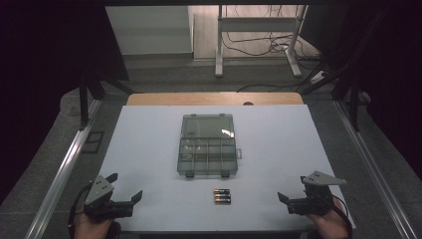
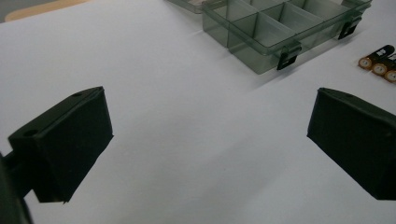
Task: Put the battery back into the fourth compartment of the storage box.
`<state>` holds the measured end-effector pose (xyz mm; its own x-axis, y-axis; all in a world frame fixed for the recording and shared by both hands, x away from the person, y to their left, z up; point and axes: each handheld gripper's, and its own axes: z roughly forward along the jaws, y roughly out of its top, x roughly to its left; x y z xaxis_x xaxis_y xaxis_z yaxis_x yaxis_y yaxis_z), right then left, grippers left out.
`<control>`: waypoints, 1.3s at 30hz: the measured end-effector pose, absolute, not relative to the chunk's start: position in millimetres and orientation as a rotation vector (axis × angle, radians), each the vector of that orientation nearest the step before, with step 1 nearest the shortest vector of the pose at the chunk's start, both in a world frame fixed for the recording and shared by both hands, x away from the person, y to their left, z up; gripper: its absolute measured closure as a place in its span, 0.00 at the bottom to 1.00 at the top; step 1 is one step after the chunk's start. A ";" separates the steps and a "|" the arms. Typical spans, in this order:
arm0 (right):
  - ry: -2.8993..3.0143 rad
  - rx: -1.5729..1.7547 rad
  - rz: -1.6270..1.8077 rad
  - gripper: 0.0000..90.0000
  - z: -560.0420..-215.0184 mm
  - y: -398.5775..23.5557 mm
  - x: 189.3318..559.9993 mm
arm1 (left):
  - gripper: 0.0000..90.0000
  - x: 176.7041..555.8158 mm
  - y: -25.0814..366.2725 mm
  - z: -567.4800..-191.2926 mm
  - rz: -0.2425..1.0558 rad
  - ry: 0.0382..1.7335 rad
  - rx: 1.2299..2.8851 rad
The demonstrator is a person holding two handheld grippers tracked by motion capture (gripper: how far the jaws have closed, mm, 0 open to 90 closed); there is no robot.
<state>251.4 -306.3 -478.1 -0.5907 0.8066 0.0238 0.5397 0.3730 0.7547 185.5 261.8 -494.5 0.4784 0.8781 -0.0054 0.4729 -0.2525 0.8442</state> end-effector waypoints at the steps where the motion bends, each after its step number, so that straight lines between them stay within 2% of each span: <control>1: 2.293 1.178 1.059 0.00 -478.0 -306.4 251.7 | 0.00 185.4 262.2 -494.6 0.608 1.123 1.890; 9: 2.314 1.169 1.049 0.00 -478.3 -303.8 253.3 | 0.01 184.1 268.3 -495.0 0.570 1.123 1.854; 39: 2.385 1.063 0.992 0.00 -480.3 -288.0 257.9 | 0.01 184.7 266.3 -495.1 0.572 1.120 1.874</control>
<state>257.9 -288.0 -480.3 -0.6587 0.7518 -0.0296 0.5091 0.4744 0.7182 184.7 266.3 -495.1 0.4924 0.8694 -0.0402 0.4771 -0.2310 0.8479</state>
